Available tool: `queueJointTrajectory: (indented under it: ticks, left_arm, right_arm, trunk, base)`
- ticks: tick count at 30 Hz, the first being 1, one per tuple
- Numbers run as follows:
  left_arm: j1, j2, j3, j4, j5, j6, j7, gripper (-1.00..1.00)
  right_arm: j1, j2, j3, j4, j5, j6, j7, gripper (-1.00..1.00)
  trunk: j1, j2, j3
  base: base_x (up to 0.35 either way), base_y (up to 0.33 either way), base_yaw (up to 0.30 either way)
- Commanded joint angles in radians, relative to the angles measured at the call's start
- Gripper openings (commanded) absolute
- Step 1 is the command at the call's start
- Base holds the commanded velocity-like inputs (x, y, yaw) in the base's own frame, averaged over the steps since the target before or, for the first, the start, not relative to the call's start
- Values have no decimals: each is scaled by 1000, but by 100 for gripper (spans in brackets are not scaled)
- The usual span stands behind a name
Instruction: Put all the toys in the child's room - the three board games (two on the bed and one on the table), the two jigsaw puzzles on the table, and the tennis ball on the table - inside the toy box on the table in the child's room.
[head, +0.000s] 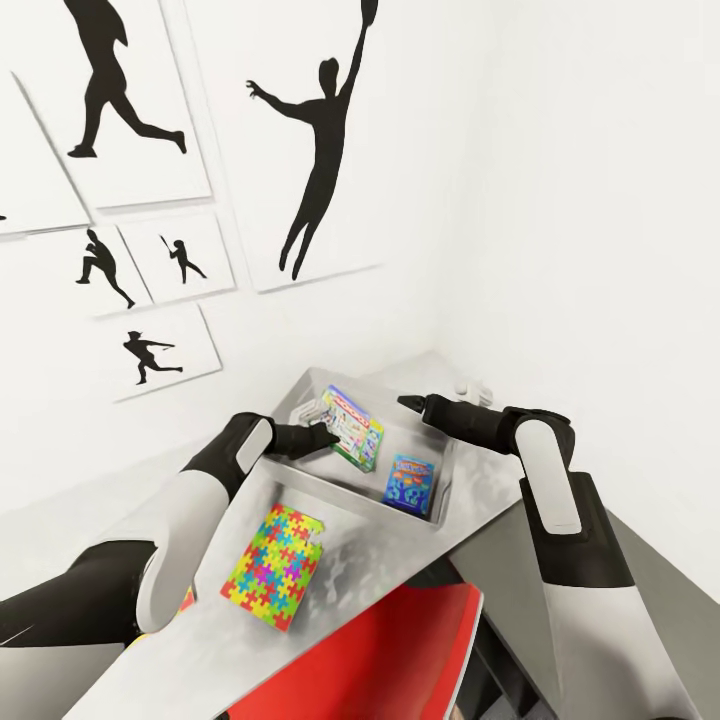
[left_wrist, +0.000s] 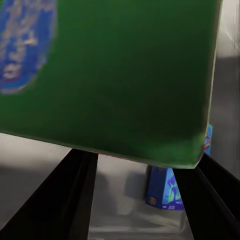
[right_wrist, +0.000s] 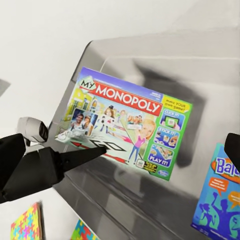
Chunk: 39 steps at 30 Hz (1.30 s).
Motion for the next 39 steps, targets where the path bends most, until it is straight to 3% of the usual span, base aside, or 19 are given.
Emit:
queueJointTrajectory:
  ticks: [1, 26, 39]
  left_arm:
    - [-1, -1, 4, -6, -2, 8, -2, -100]
    - [-4, -17, 4, -12, -3, 17, 8, -100]
    - [-4, -17, 4, -16, -3, 16, 9, -100]
  right_arm:
    - [-1, 0, 0, -1, -10, 3, -10, 100]
    - [-1, 0, 2, -4, -9, 3, 12, 100]
    - [-1, 0, 1, -4, -8, 3, 16, 100]
  trunk:
    - [1, -2, -2]
    - [1, -2, -3]
    - [1, -2, -21]
  base:
    - [0, 0, 0]
    - [0, 0, 0]
    - [0, 0, 0]
